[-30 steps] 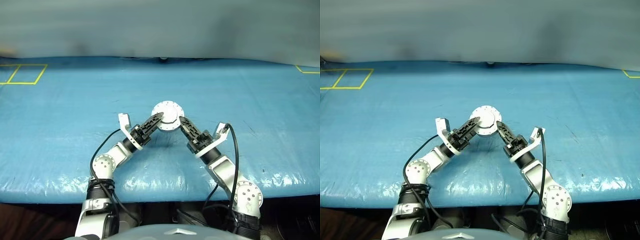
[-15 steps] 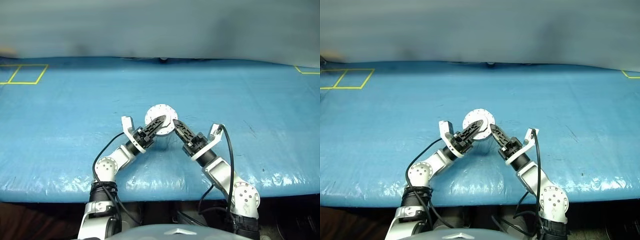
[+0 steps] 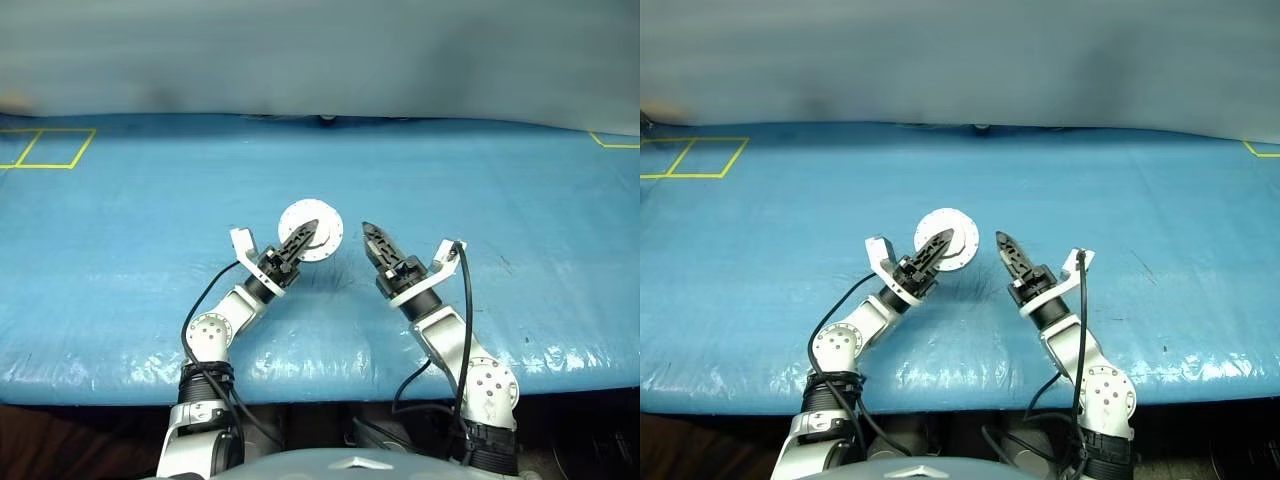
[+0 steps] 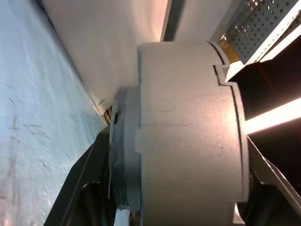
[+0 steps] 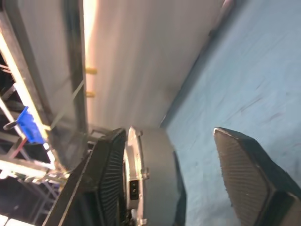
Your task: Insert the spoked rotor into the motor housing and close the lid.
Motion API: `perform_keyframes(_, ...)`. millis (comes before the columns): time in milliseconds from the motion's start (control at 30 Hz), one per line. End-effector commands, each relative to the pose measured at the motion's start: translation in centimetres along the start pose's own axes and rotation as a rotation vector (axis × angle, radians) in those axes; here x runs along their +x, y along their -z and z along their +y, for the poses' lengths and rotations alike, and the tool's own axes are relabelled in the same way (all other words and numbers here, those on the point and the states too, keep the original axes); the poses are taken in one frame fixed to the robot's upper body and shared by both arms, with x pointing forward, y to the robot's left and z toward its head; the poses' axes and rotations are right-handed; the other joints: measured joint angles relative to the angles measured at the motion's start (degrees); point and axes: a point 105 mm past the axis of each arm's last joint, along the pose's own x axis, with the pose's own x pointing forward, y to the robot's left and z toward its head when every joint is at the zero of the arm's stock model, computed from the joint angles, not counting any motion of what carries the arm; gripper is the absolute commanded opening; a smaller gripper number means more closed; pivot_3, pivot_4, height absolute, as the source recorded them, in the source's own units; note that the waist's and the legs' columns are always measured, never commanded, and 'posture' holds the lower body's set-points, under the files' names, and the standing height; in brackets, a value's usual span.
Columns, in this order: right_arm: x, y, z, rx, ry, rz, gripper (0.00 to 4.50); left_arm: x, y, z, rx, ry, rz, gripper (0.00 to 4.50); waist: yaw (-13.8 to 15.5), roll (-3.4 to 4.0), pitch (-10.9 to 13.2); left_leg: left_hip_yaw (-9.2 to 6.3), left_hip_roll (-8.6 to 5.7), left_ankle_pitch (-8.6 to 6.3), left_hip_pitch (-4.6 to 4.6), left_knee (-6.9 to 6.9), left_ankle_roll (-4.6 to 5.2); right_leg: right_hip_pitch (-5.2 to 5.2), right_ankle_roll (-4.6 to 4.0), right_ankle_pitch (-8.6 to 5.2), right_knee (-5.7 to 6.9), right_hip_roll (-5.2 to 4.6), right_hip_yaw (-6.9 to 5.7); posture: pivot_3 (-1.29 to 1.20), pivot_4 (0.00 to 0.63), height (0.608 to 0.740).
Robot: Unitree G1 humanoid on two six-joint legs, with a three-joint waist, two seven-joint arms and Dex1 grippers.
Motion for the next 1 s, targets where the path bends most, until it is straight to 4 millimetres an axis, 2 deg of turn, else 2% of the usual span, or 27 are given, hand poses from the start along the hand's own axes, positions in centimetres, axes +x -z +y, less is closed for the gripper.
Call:
perform_keyframes(33,0.2,-1.9,-1.0,-0.122,0.095,-0.109,3.94,1.5,-0.5,-1.2,-0.007,0.064,-0.066,2.59,0.0,0.00,0.0,0.00,0.00,0.00,0.00,0.00,0.00,0.00,0.00,0.00,0.00,0.00,0.00,0.00,0.150,0.740)
perform_keyframes(133,-0.5,-3.0,-2.5,-0.180,0.174,-0.157,3.94,2.5,-2.2,-0.3,0.063,-0.024,-0.177,2.59,0.1,-0.01,0.0,0.03,-0.01,0.00,-0.01,0.03,0.00,0.00,0.03,0.02,0.00,0.01,0.01,0.00,0.150,0.740)
perform_keyframes(300,-1.1,-3.1,-2.5,-0.204,0.181,-0.165,3.94,4.0,-6.1,2.0,0.165,-0.254,-0.387,2.59,0.5,-0.05,0.0,0.05,0.01,0.02,-0.02,0.07,-0.02,-0.02,0.00,0.09,-0.01,0.02,0.03,0.00,0.150,0.740)
perform_keyframes(400,-1.6,-4.0,-2.4,-0.190,0.188,-0.222,3.94,4.7,-8.0,2.8,0.211,-0.337,-0.469,2.59,0.3,-0.07,0.0,0.12,0.01,0.00,-0.01,0.07,0.00,-0.01,0.02,0.10,-0.01,0.02,0.04,0.00,0.150,0.740)
perform_keyframes(533,-2.0,-4.3,-2.3,-0.191,0.191,-0.245,3.94,5.4,-9.0,2.9,0.237,-0.361,-0.508,2.59,0.2,-0.11,0.1,0.16,-0.03,0.04,-0.08,0.08,-0.07,-0.07,0.02,0.11,-0.03,0.01,0.07,0.00,0.150,0.740)
perform_keyframes(667,-2.7,-4.5,-2.8,-0.200,0.221,-0.252,3.94,4.9,-10.3,3.9,0.276,-0.462,-0.573,2.59,0.6,-0.24,0.1,0.15,-0.06,0.06,-0.15,0.13,-0.10,-0.07,0.08,0.14,-0.05,0.00,0.06,0.00,0.150,0.740)
perform_keyframes(900,-2.5,-3.8,-3.1,-0.205,0.232,-0.227,3.94,4.0,-10.4,4.9,0.338,-0.537,-0.557,2.59,0.3,-0.23,0.1,0.27,-0.08,0.03,-0.07,0.13,-0.04,-0.04,0.14,0.18,-0.07,0.01,0.19,0.00,0.150,0.740)
perform_keyframes(1000,-2.2,-3.5,-3.0,-0.208,0.226,-0.214,3.98,3.1,-10.8,5.5,0.387,-0.614,-0.571,3.43,0.0,-0.24,0.1,0.27,-0.07,0.03,-0.08,0.14,-0.05,-0.06,0.15,0.18,-0.04,0.02,0.19,0.00,0.150,0.740)
